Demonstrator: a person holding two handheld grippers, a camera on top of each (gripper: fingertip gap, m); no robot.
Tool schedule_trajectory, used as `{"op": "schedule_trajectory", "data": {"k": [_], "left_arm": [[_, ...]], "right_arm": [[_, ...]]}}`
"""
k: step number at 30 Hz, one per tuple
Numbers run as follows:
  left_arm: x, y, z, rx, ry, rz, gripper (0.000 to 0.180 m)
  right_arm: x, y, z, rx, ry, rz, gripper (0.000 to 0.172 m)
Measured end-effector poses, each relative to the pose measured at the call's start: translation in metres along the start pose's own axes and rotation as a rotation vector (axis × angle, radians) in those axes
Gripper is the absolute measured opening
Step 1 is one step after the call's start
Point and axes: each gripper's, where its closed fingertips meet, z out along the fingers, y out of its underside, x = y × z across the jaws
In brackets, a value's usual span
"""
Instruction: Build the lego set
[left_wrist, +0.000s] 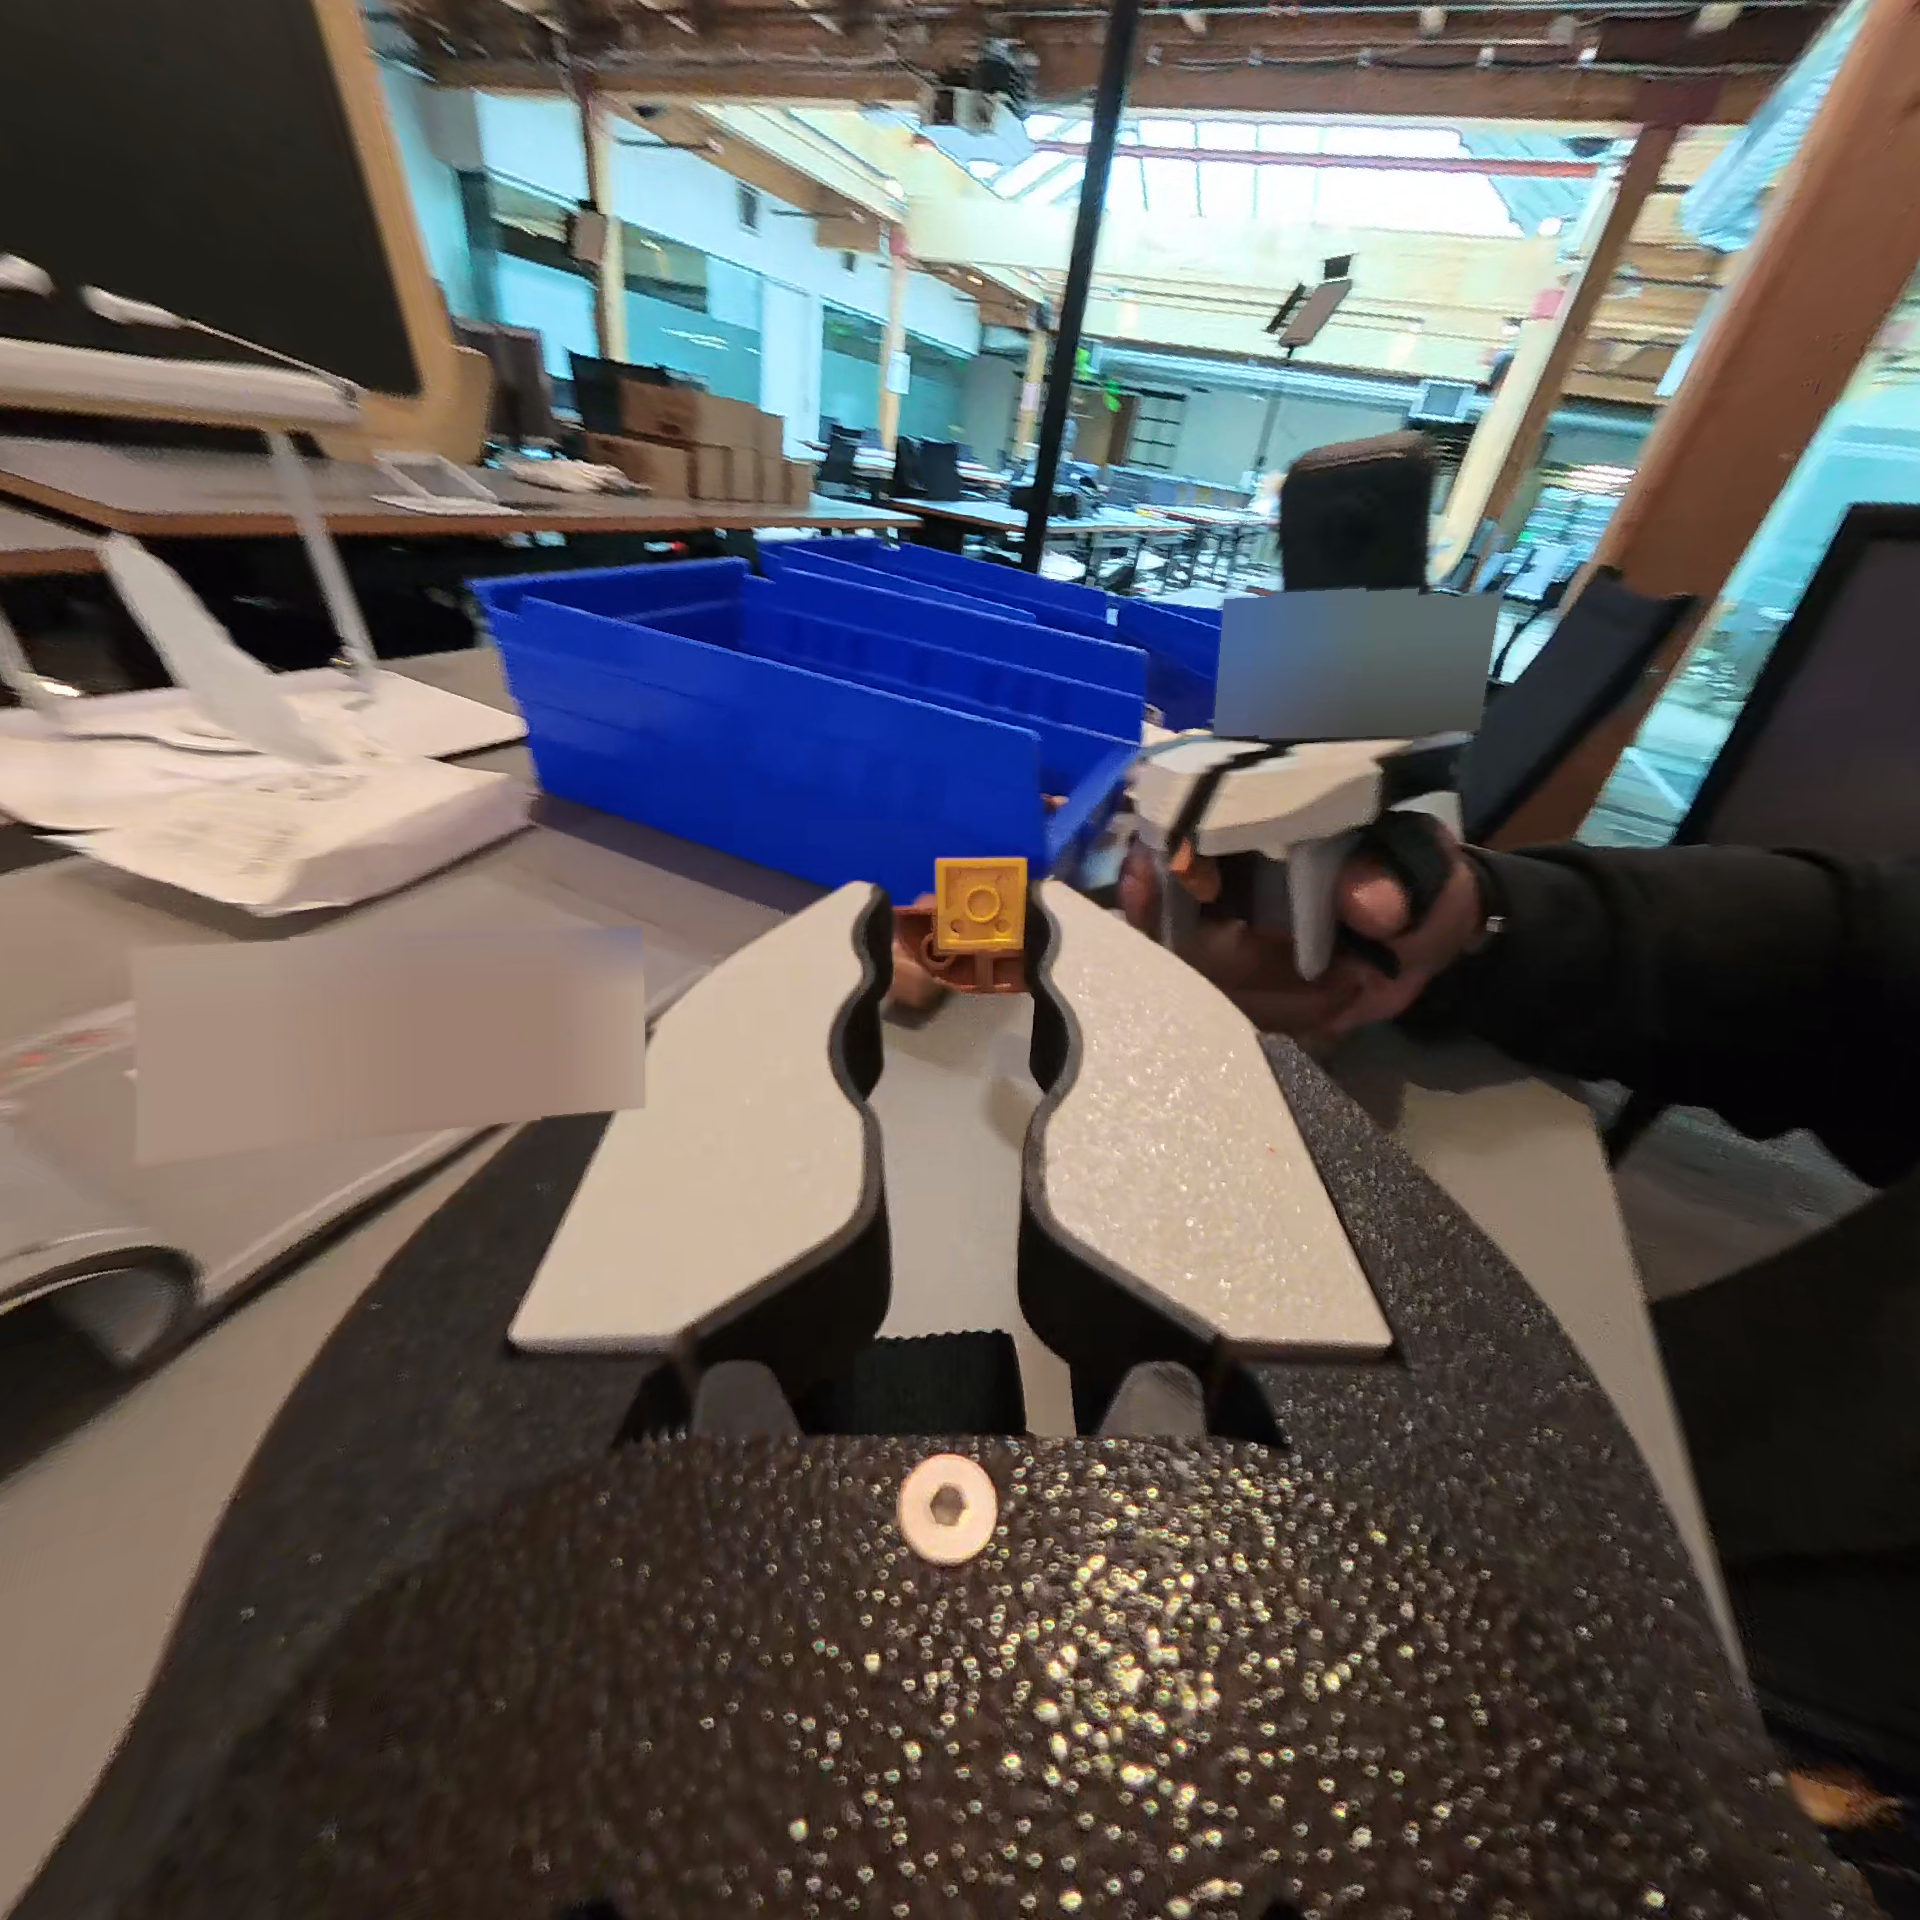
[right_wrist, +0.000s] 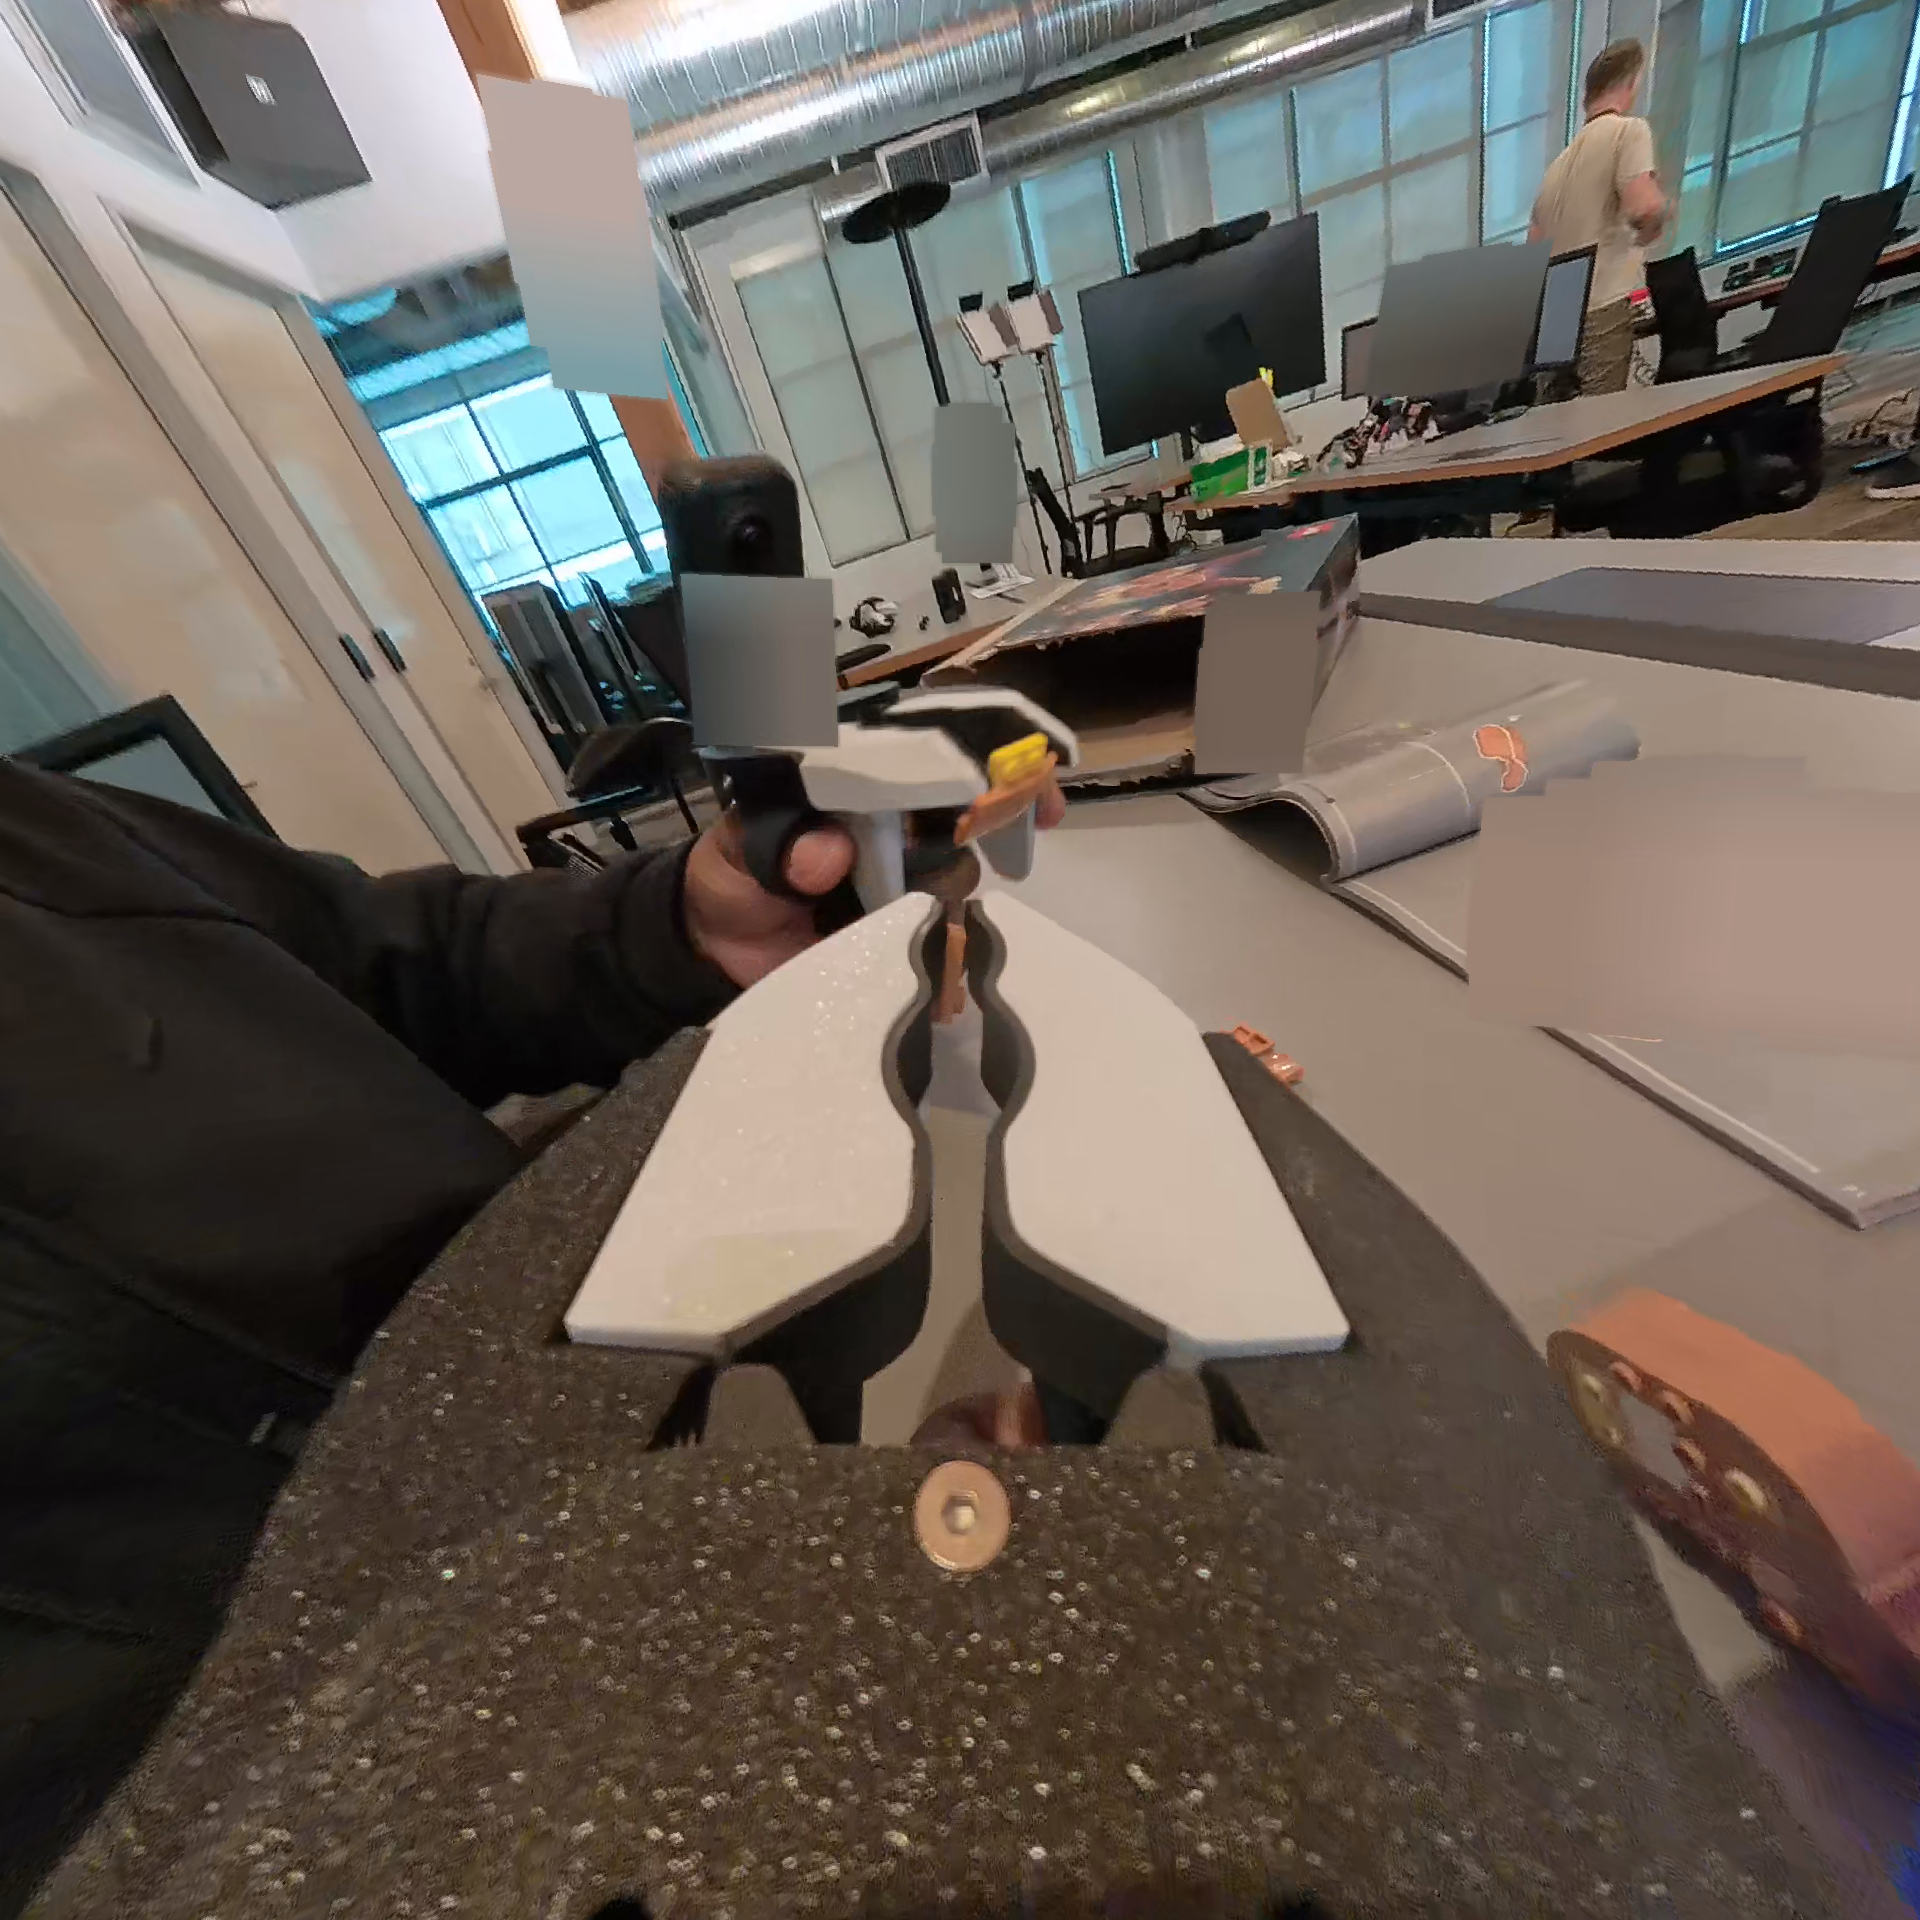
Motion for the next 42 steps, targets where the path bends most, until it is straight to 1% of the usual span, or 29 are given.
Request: {"op": "schedule_trajectory", "data": {"k": [3, 5, 7, 10, 12, 13, 15, 17, 19, 21, 26, 35, 42], "left_arm": [[-0.028, -0.012, -0.005, 0.026, -0.074, 0.055, 0.023], [-0.044, -0.021, -0.001, 0.051, -0.090, 0.101, 0.024], [-0.056, -0.024, 0.006, 0.066, -0.081, 0.161, 0.024], [-0.065, -0.016, 0.013, 0.084, -0.046, 0.177, 0.023], [-0.065, -0.006, 0.012, 0.064, -0.042, 0.182, 0.023], [-0.063, -0.007, 0.009, 0.065, -0.039, 0.202, 0.023], [-0.063, -0.006, 0.002, 0.063, -0.068, 0.233, 0.023], [-0.065, -0.007, -0.001, 0.063, -0.086, 0.201, 0.023], [-0.065, -0.007, -0.001, 0.072, -0.073, 0.159, 0.023], [-0.065, -0.006, 0.000, 0.067, -0.060, 0.154, 0.024], [-0.063, -0.005, 0.000, 0.064, -0.049, 0.151, 0.024], [-0.063, -0.003, 0.000, 0.049, -0.071, 0.172, 0.024], [-0.064, -0.003, 0.001, 0.046, -0.071, 0.170, 0.024]], "right_arm": [[0.004, -0.006, 0.014, 0.011, 0.019, -0.032, 0.003], [0.011, -0.009, 0.026, 0.026, 0.034, -0.039, 0.003], [0.020, -0.011, 0.040, 0.043, 0.057, -0.051, 0.003], [0.030, -0.009, 0.058, 0.067, 0.071, -0.078, 0.003], [0.030, -0.008, 0.064, 0.082, 0.060, -0.103, 0.003], [0.029, -0.007, 0.066, 0.083, 0.055, -0.118, 0.003], [0.029, -0.007, 0.068, 0.088, 0.062, -0.142, 0.003], [0.028, -0.008, 0.068, 0.098, 0.066, -0.146, 0.003], [0.030, -0.009, 0.067, 0.105, 0.078, -0.143, 0.003], [0.032, -0.009, 0.065, 0.110, 0.081, -0.131, 0.003], [0.033, -0.008, 0.061, 0.112, 0.076, -0.116, 0.003], [0.023, -0.001, 0.060, 0.080, 0.080, -0.201, 0.003], [0.024, -0.001, 0.060, 0.085, 0.081, -0.196, 0.003]]}}
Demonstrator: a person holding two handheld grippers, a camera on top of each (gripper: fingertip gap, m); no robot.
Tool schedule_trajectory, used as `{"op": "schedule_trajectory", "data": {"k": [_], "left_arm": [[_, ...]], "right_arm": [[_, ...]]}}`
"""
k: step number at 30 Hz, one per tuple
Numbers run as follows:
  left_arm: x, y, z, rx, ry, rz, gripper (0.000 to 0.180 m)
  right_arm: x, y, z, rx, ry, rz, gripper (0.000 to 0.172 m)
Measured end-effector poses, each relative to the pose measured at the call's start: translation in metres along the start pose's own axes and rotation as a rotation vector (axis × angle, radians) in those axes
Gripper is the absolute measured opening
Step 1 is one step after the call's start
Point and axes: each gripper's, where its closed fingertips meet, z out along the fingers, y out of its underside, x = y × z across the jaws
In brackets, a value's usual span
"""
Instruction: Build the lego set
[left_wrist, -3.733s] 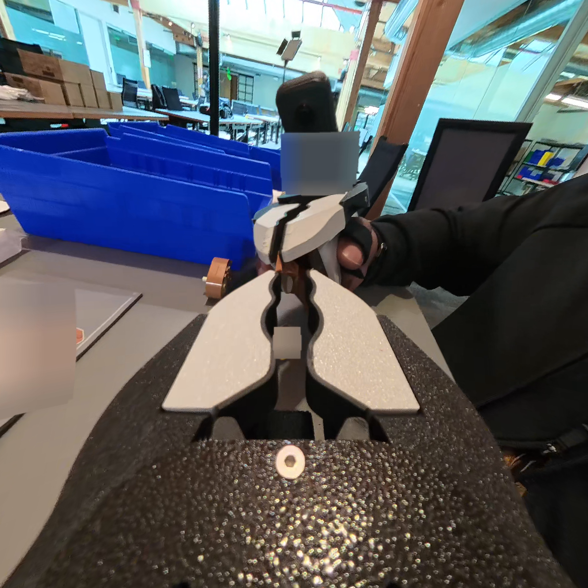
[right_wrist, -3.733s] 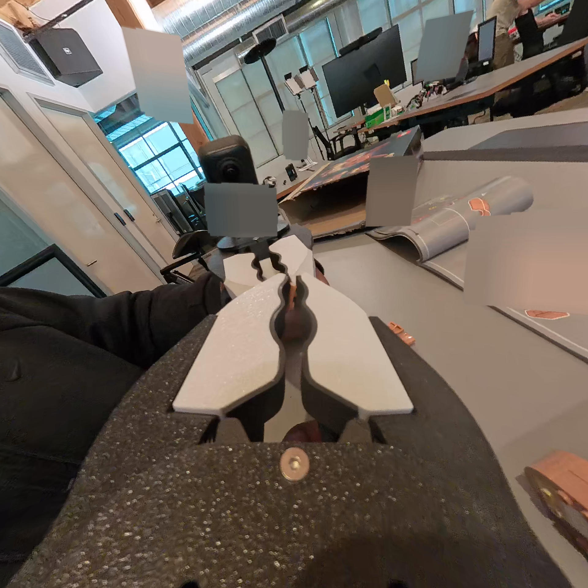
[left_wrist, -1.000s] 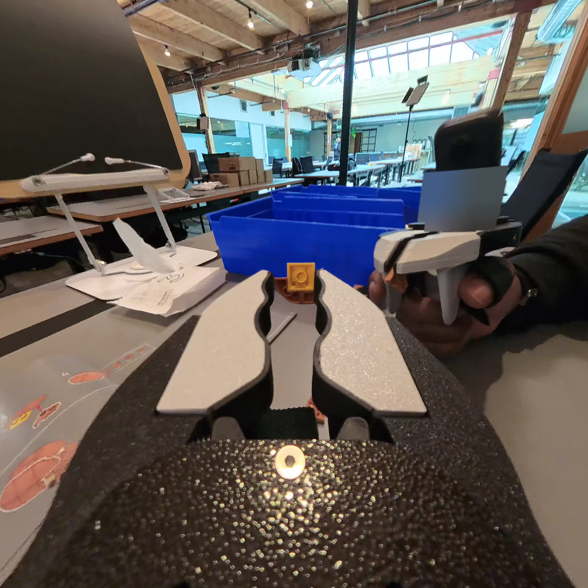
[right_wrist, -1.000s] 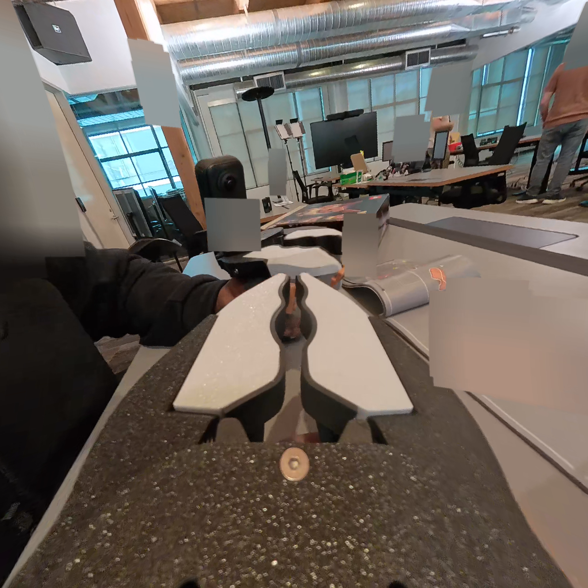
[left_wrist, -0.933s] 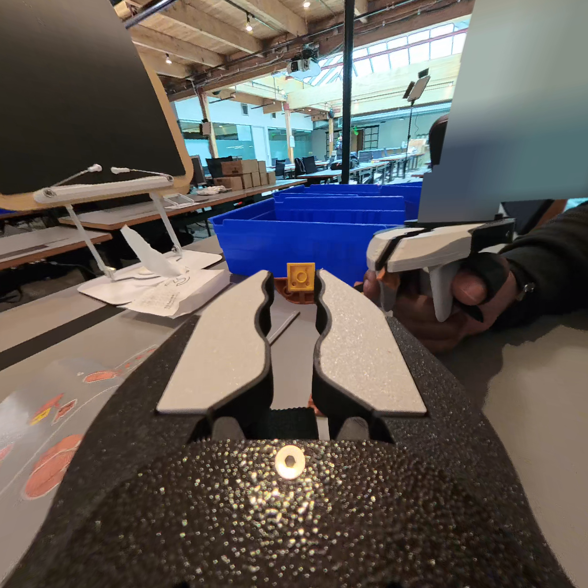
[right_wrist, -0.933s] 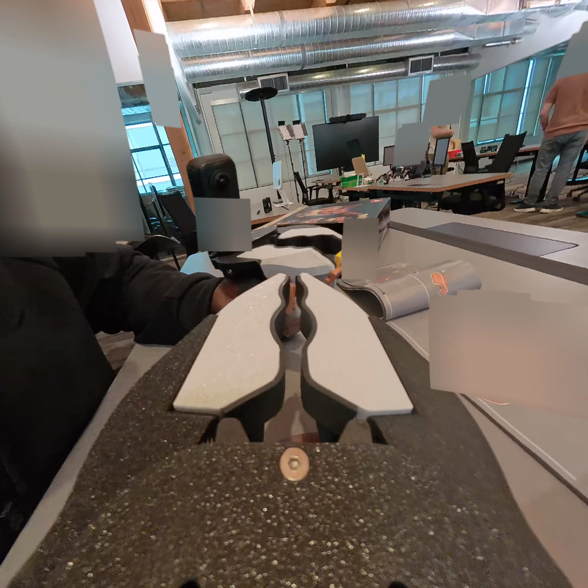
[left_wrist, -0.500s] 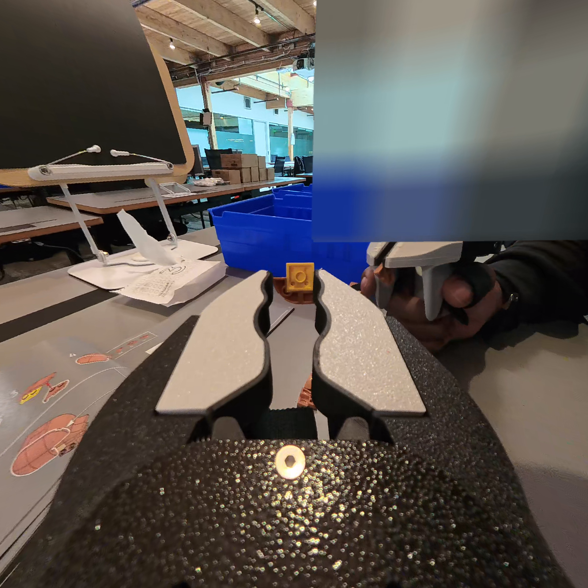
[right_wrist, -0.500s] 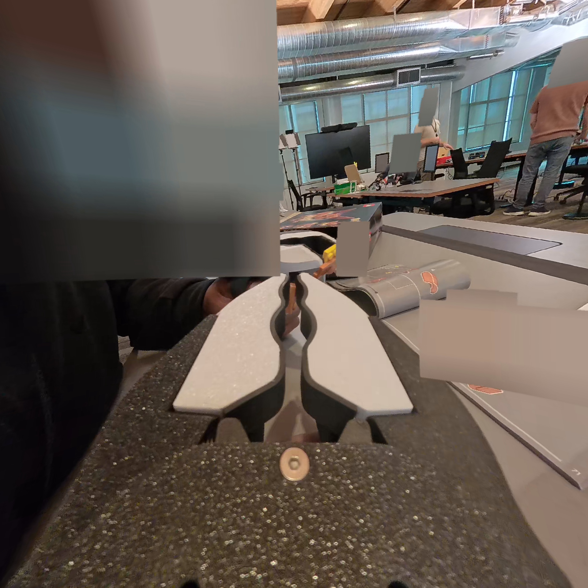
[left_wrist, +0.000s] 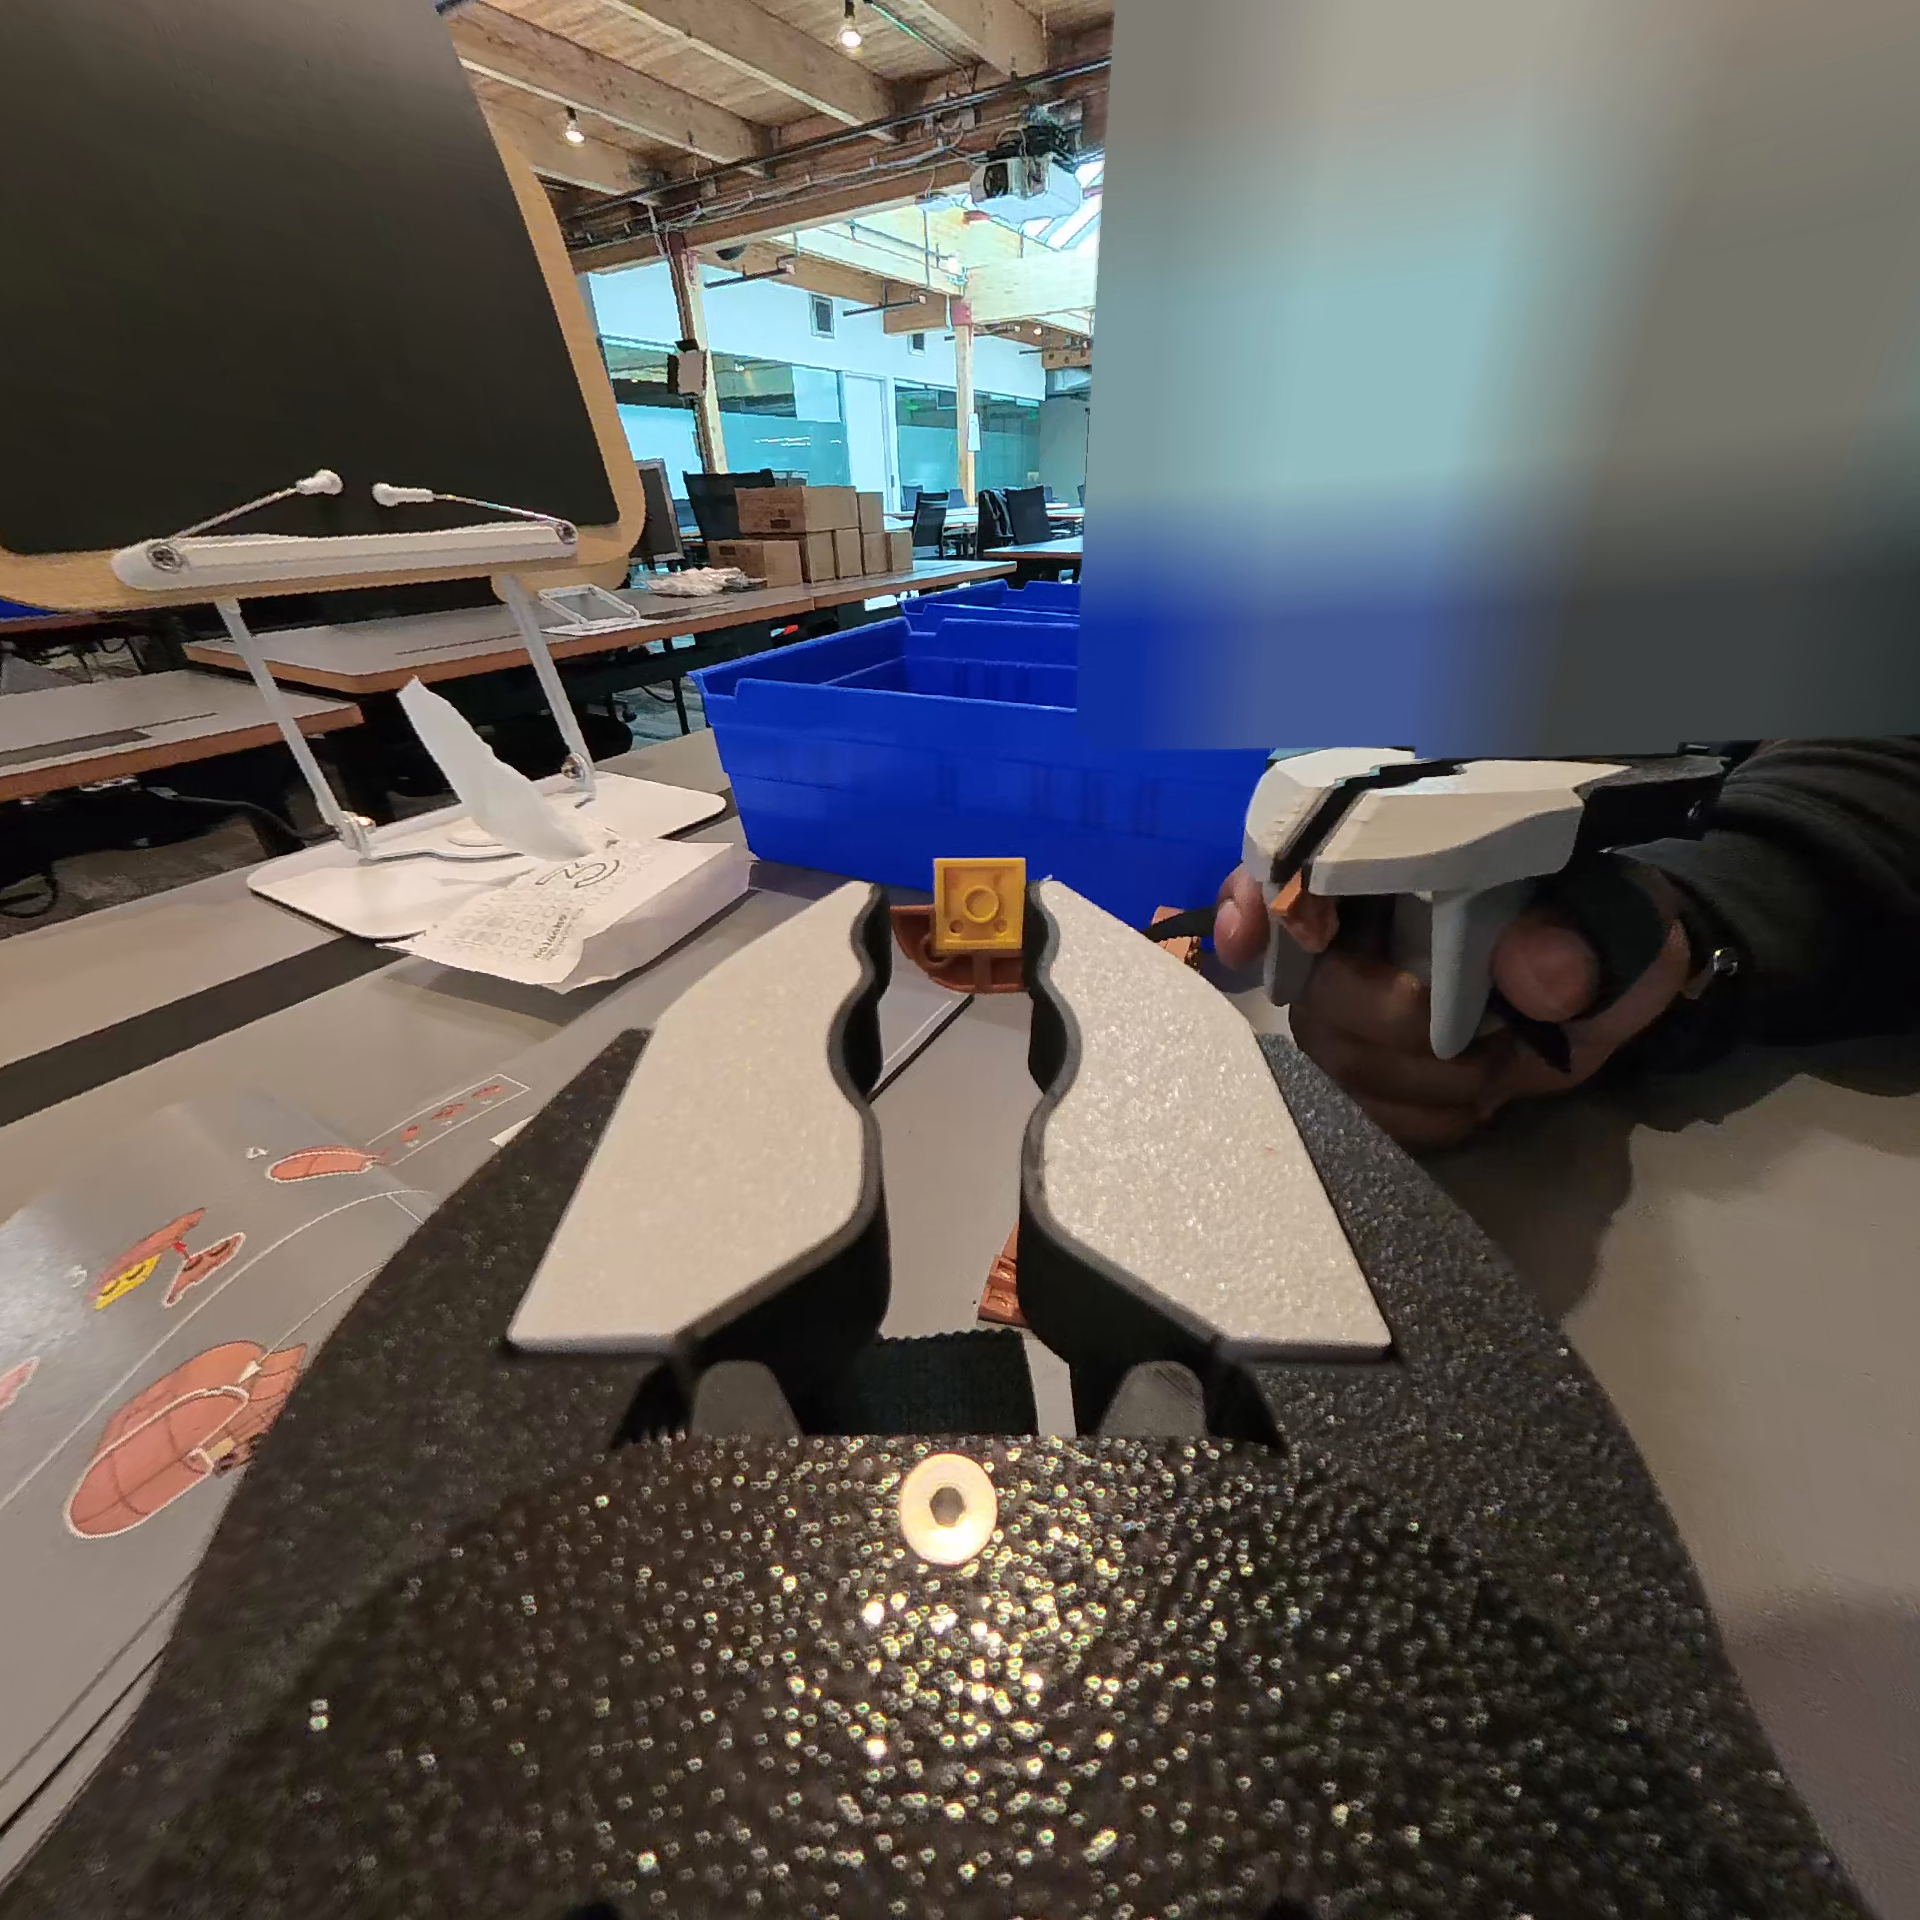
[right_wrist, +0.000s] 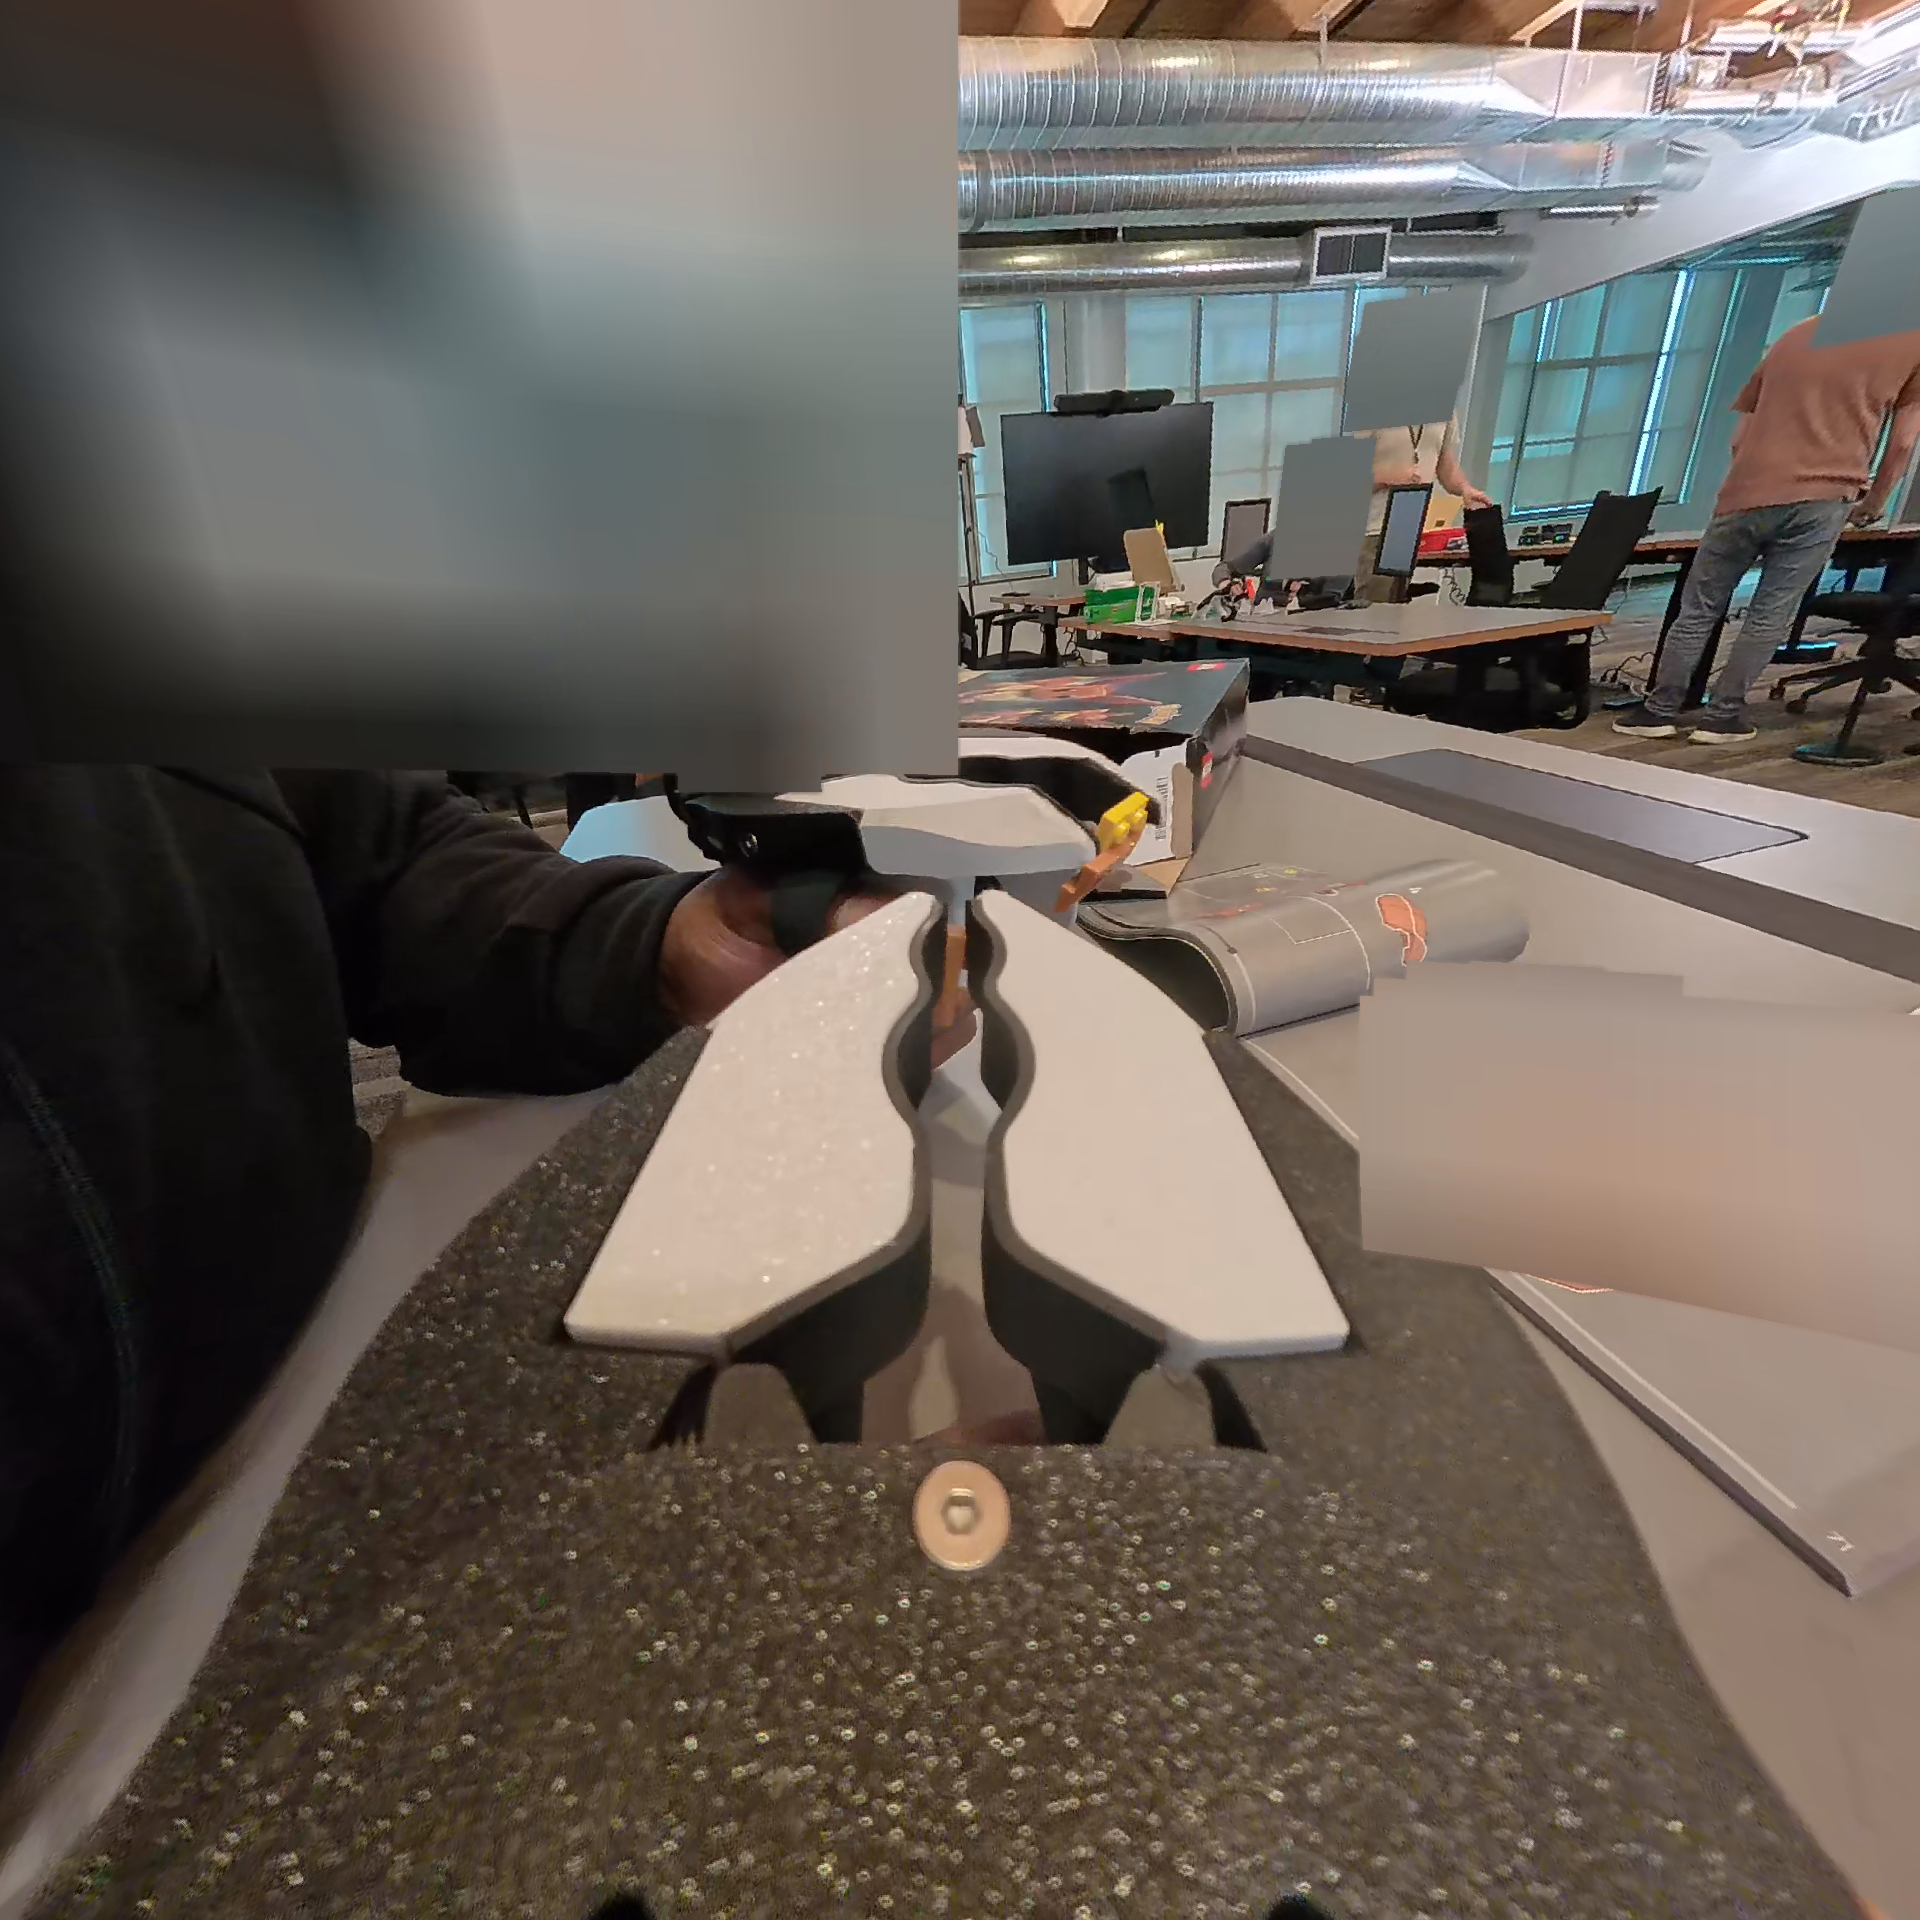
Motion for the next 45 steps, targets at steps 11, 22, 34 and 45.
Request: {"op": "schedule_trajectory", "data": {"k": [11, 22, 34, 45], "left_arm": [[-0.002, 0.003, 0.000, -0.025, -0.007, 0.005, 0.024], [0.004, -0.009, -0.004, 0.025, -0.047, 0.254, 0.024], [0.015, -0.013, -0.006, 0.049, -0.258, 1.050, 0.024], [0.019, -0.003, -0.005, -0.020, -0.259, 1.136, 0.023]], "right_arm": [[0.003, 0.025, -0.001, -0.213, -0.010, -0.219, 0.003], [-0.006, 0.059, -0.017, -0.461, -0.120, -0.362, 0.003], [-0.001, 0.067, -0.043, -0.564, -0.107, -0.369, 0.003], [-0.012, 0.091, -0.059, -0.728, -0.192, -0.423, 0.007]]}}
